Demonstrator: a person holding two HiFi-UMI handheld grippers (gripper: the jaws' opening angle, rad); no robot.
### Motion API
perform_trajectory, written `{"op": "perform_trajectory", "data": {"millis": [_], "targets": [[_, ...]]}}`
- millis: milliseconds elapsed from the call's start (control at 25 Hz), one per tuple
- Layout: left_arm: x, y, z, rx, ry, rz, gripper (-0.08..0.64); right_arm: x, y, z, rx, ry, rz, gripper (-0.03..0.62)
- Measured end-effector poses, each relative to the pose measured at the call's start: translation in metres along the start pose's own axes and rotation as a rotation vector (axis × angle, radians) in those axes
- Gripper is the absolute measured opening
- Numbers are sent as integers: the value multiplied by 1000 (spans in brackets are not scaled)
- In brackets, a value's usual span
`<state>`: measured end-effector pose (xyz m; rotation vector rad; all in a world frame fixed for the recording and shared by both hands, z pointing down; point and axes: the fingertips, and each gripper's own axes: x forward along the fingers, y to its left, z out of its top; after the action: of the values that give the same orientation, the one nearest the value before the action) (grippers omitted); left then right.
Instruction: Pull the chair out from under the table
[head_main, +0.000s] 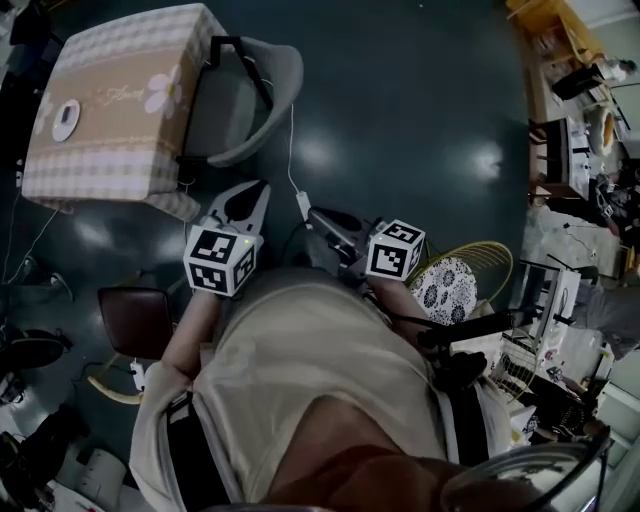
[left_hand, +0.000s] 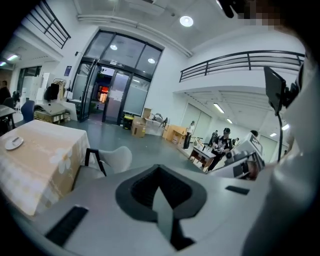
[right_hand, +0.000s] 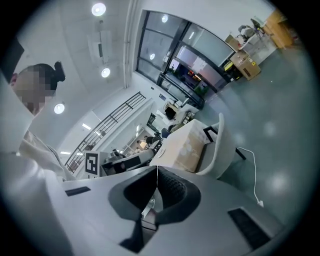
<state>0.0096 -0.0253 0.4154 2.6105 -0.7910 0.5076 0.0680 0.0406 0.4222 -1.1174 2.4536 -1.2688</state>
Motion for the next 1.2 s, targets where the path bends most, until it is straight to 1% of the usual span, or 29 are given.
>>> {"op": "perform_trajectory", "data": {"millis": [160,480,720,800,880,960,1080,1200], "targets": [[-2,36,6,-19,-2,0,8,29,-2,9,-22,37,-37,11],[3,82,35,-24,-28,-44,8,74,-1,39,-59,74,-97,11],[19,119,45,-46,-39,-86,8,102,-18,53,-63,107,-182,11],[22,131,43,-51,-37,-81,8,113,-23,55,-66,123,-191,11],[26,135,44,-55,-39,-79,8,119,-27,59,-65,133,-192,12],[33,131,50,-48,-44,-93,8,123,-29,67,-73,130,-190,11],[45,120,58,-15,-41,-120,8,126,-26,78,-120,134,-175,11],[57,115,62,7,-42,-119,8,122,-32,84,-152,139,-167,11]]}}
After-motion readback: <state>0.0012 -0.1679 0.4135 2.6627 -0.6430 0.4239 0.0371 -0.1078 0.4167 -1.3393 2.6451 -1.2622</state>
